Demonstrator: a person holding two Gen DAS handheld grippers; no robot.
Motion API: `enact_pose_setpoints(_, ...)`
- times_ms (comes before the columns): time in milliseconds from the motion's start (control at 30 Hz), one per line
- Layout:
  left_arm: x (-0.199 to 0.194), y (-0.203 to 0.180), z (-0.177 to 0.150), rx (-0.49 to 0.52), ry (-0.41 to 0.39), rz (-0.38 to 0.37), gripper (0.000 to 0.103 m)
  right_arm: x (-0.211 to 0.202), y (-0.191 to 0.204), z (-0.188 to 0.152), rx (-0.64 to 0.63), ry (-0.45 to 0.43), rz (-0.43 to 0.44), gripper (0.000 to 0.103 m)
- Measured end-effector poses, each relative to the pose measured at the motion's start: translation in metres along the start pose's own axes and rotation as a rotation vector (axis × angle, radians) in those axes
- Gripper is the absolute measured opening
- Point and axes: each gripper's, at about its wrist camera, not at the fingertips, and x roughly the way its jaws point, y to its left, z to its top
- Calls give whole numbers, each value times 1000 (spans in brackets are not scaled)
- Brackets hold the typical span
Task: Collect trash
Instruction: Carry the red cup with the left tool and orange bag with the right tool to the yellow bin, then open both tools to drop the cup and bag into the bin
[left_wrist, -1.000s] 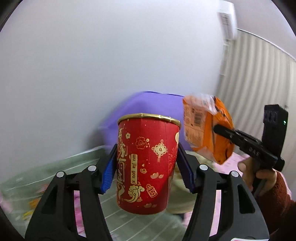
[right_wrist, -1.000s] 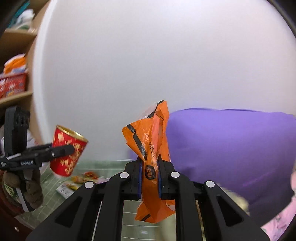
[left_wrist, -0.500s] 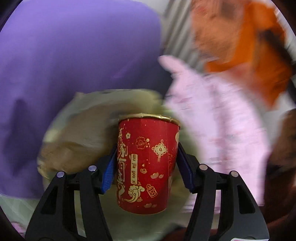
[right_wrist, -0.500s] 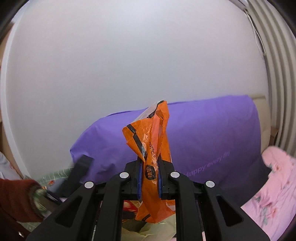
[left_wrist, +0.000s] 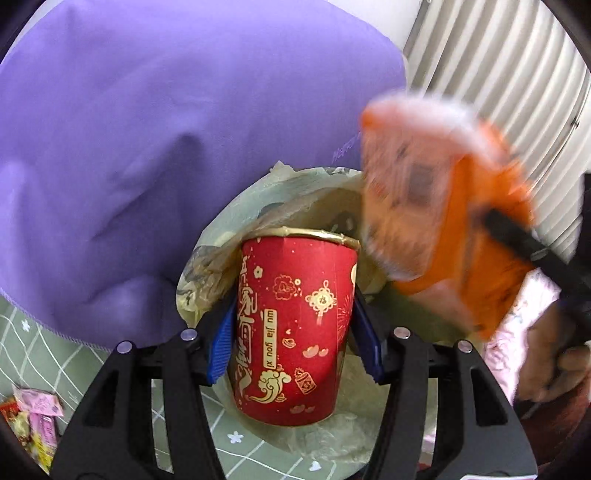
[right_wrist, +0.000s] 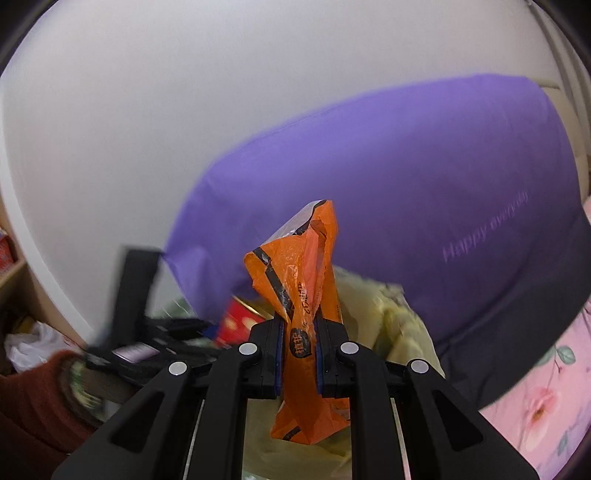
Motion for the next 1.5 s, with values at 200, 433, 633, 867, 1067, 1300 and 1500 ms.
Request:
enact_pose_setpoints(200, -3, -12, -7, 9, -8, -13, 55, 32, -1, -20, -19, 116, -85, 13)
enact_pose_setpoints(433, 5, -25, -15, -23, -1, -47, 57, 32, -2, -36, -108, 120, -168, 13)
enact_pose_setpoints(633, 2, -19, -17, -30, -18, -122, 59, 21, 12, -39, -136, 163, -116, 13)
enact_pose_setpoints(867, 2, -17, -15, -47, -19, -162, 59, 29, 10, -40, -142, 189, -210, 13)
enact_pose_setpoints(1067, -15, -17, -16, -48, -39, -195, 62, 23, 17, -42, -173, 165, -222, 14)
enact_pose_setpoints(1300, -34, -4, -28, -82, -86, -211, 65, 10, 17, -39, -147, 140, -225, 47)
enact_pose_setpoints(1500, -52, -4, -34, -118, -141, -230, 69, -5, 24, -39, -157, 103, -258, 51)
